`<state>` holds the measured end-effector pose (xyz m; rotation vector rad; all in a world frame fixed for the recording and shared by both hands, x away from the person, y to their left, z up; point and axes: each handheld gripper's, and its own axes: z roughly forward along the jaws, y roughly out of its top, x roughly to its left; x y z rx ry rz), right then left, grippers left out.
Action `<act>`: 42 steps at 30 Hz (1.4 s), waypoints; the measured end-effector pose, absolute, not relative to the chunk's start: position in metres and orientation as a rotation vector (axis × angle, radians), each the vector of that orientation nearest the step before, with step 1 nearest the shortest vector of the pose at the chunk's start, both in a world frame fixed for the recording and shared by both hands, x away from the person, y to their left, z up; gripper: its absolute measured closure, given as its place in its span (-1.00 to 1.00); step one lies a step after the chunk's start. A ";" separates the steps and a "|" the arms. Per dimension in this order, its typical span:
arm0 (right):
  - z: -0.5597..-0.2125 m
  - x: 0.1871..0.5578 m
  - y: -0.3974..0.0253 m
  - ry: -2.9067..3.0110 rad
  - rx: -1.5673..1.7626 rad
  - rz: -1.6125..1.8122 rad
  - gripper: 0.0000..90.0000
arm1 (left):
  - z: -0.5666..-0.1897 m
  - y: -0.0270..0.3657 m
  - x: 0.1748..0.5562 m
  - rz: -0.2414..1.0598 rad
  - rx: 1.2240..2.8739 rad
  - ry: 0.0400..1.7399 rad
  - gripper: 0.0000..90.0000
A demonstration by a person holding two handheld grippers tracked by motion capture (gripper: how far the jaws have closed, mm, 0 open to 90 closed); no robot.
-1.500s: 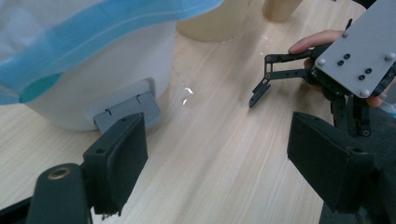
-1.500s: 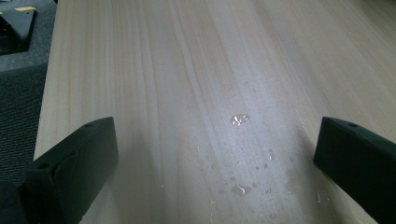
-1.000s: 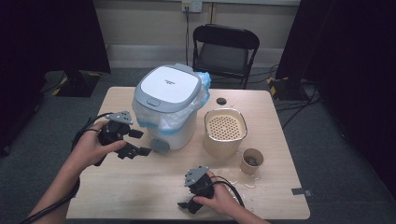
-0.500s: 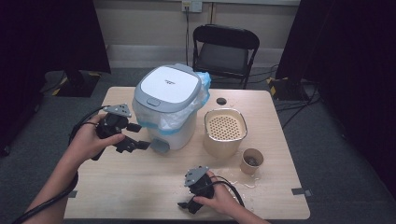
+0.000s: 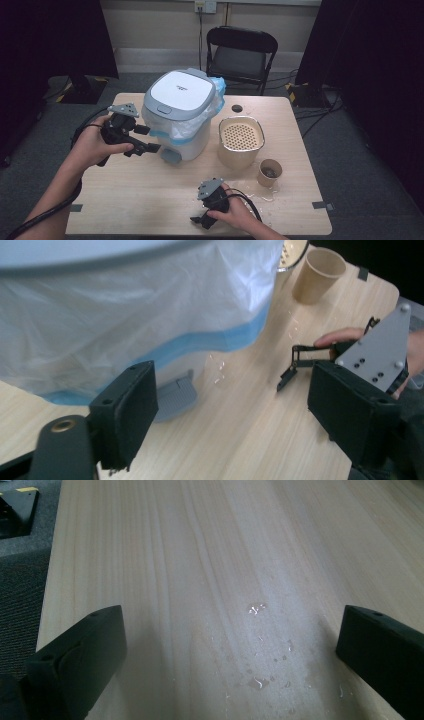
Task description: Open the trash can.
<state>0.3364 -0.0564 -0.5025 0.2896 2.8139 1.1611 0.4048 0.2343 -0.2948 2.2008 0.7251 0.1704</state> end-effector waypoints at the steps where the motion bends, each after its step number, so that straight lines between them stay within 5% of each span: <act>1: -0.502 0.336 -0.056 2.815 0.290 1.161 -1.00 | -0.293 0.234 0.405 0.172 2.194 0.730 -0.51; 10: -0.503 0.336 -0.056 2.814 0.289 1.161 -1.00 | -0.280 0.236 0.411 0.191 2.167 0.728 -0.33; 42: -0.502 0.336 -0.057 2.819 0.291 1.157 -1.00 | -0.247 0.207 0.434 0.210 2.153 0.668 -0.32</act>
